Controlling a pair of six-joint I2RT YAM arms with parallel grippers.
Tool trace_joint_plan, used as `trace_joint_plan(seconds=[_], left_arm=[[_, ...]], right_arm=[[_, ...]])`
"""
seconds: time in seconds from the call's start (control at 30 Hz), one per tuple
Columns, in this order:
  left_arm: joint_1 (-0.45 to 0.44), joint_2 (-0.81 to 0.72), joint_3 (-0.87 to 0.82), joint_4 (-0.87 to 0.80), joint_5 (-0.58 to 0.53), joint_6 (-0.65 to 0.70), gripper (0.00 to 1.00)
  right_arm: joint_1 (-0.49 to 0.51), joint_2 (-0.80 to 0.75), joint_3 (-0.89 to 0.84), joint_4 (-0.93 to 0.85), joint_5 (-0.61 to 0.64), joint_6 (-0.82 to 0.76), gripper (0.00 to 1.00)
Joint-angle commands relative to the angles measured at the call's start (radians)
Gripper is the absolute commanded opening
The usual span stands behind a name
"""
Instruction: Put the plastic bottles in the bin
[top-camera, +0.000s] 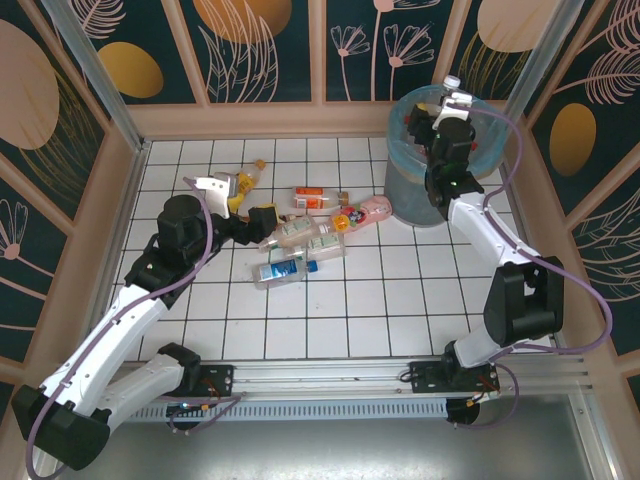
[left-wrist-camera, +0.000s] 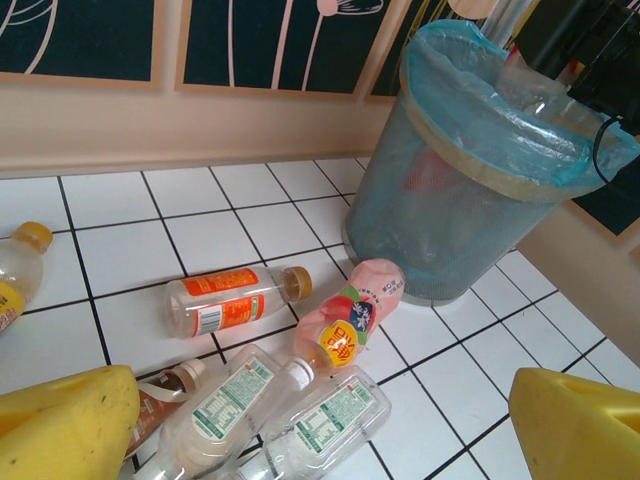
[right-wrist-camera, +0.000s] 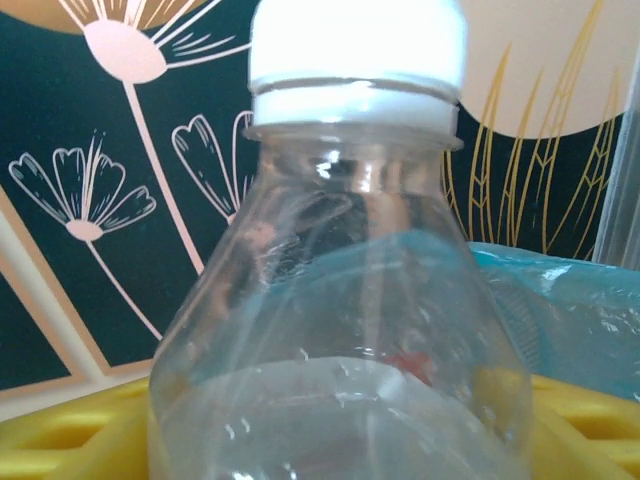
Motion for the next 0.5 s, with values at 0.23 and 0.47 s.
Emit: trace_joint_plan(seconds=[0.23,0.47], left_arm=[[-0.002,-0.006,-0.013,0.013,-0.02,0.002,0.95],[-0.003,-0.008,-0.022,0.019,-0.021,-0.008,0.95]], right_arm=[[-0.036,-0.024,0.016,-0.054,-0.095,0.072,0.81],[-0.067,-0.014,0.022,-0.058,-0.185,0.104,0.75]])
